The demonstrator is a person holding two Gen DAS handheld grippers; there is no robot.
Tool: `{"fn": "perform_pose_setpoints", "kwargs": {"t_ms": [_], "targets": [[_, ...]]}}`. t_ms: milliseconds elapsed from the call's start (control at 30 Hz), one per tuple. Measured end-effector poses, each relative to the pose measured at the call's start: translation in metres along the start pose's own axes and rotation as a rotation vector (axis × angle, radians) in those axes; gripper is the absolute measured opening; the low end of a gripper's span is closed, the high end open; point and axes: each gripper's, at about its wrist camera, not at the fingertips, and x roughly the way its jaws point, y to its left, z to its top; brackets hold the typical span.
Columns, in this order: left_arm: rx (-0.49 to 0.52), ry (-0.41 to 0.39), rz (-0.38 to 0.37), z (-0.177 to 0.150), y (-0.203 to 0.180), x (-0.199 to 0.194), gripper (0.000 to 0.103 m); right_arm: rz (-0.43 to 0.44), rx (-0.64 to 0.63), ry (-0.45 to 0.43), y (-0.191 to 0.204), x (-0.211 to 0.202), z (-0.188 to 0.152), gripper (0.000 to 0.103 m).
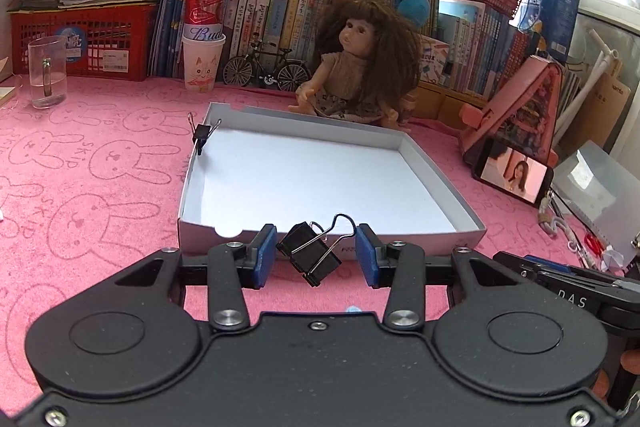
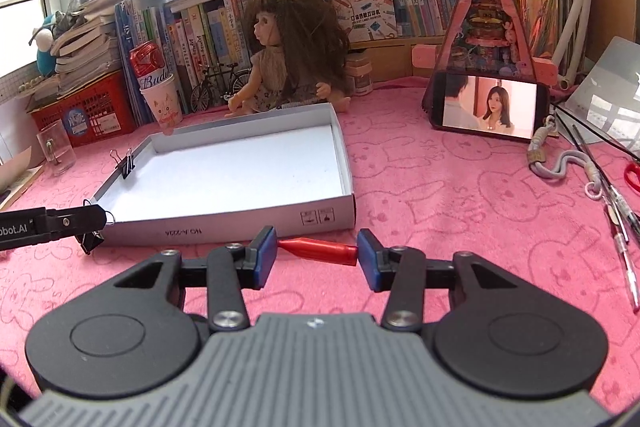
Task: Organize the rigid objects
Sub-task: 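Carry the clip into the tray and open the left gripper while the right releases the crayon there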
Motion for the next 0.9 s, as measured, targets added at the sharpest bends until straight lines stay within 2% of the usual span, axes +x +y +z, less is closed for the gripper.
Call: {"fn": "perform_pose_setpoints", "kwargs": {"t_ms": [367, 500, 900], "targets": [[-0.018, 0.002, 0.009, 0.04, 0.011, 0.04, 0.041, 0.065, 0.005, 0.021, 0.002, 0.043, 0.042, 0.05], [-0.038, 0.034, 0.015, 0.051, 0.017, 0.064, 0.041, 0.076, 0.001, 0.018, 0.005, 0.061, 0.053, 0.05], [-0.002, 0.092, 0.049, 0.047, 0.013, 0.11, 0.041, 0.086, -0.011, 0.061, 0.017, 0.106, 0.054, 0.05]]}}
